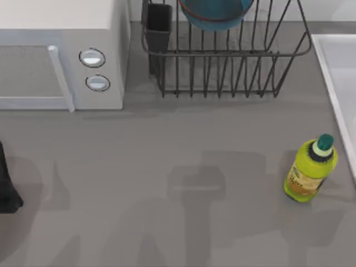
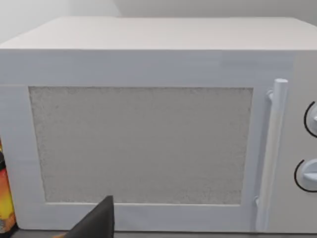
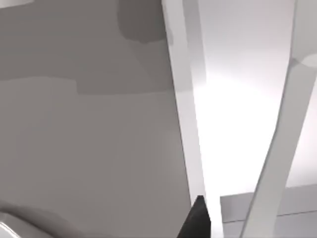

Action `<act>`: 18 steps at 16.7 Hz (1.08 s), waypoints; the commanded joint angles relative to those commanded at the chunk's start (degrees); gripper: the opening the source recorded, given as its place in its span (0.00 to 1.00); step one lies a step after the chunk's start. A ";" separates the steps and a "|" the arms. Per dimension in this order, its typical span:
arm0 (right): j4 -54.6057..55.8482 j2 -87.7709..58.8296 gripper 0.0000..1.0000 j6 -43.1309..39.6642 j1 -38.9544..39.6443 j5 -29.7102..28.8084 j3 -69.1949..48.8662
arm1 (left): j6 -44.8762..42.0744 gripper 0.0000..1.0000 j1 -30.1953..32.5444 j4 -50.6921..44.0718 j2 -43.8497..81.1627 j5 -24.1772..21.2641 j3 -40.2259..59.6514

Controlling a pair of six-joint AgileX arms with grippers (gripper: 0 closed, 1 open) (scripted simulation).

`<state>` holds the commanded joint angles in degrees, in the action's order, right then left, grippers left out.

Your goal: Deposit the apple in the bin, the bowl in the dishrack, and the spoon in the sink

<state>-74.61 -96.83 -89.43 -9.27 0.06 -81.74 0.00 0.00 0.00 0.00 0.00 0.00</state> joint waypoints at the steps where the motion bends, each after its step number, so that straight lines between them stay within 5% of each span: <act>1: -1.35 -4.29 0.00 0.13 -0.53 0.21 -6.23 | 0.00 1.00 0.00 0.00 0.00 0.00 0.00; 9: -13.58 -37.78 0.00 -1.15 -2.25 0.59 -51.61 | 0.00 1.00 0.00 0.00 0.00 0.00 0.00; 18: -22.99 -58.94 0.00 -6.60 0.16 -1.25 -81.60 | 0.00 1.00 0.00 0.00 0.00 0.00 0.00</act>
<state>-97.60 -155.77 -96.03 -9.11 -1.18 -163.34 0.00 0.00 0.00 0.00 0.00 0.00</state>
